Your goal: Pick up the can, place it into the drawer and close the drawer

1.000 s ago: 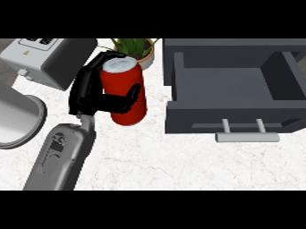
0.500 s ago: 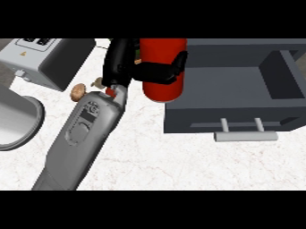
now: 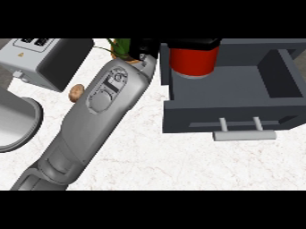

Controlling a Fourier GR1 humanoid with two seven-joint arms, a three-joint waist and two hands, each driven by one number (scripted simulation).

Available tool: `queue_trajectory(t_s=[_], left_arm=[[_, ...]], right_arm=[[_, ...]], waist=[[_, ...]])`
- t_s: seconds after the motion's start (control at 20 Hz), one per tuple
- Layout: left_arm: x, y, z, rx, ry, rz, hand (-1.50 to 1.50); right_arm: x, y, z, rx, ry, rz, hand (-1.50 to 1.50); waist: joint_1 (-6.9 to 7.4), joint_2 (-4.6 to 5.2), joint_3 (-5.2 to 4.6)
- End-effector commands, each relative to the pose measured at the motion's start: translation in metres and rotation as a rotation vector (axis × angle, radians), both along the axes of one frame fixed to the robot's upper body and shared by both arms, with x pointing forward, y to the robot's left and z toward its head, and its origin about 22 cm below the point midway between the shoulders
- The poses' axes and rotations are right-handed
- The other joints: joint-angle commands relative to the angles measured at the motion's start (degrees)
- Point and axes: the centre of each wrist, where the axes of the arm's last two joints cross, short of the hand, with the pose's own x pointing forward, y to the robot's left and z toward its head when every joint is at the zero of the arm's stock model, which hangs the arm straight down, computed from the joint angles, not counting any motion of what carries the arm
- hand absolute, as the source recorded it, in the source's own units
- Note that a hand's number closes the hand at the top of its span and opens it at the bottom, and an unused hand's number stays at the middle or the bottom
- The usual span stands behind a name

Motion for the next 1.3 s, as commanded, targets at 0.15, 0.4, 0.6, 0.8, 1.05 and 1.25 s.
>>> queue_trajectory(t_s=[0.15,0.4,0.6,0.8,1.05,1.25], left_arm=[[0.011,-0.028,0.022,0.033,0.018,-0.007,1.50],[0.023,-0.036,0.040,0.060,0.022,-0.005,1.50],[0.024,-0.044,0.016,0.088,0.043,0.044,1.50],[0.026,-0.050,0.016,0.121,0.016,0.042,1.50],[0.039,-0.041,0.005,0.113,0.067,0.046,1.50],[0.032,-0.049,-0.004,0.168,0.040,0.064,1.50]], right_arm=[[0.011,0.005,-0.016,0.011,0.002,-0.008,-1.50],[0.010,0.016,-0.001,0.011,-0.004,-0.007,-1.50],[0.010,0.007,0.008,-0.013,-0.010,0.031,-1.50],[0.001,0.000,0.004,0.006,0.010,0.031,-1.50],[0.020,0.010,0.005,0.017,-0.020,0.036,-1.50],[0.020,0.010,0.001,0.013,-0.024,0.024,-1.50]], waist=[[-0.41,0.17,0.03],[-0.38,0.23,0.02],[-1.42,0.31,0.04],[-2.38,0.36,0.07],[-2.69,0.89,0.09],[-3.40,0.76,0.12]])
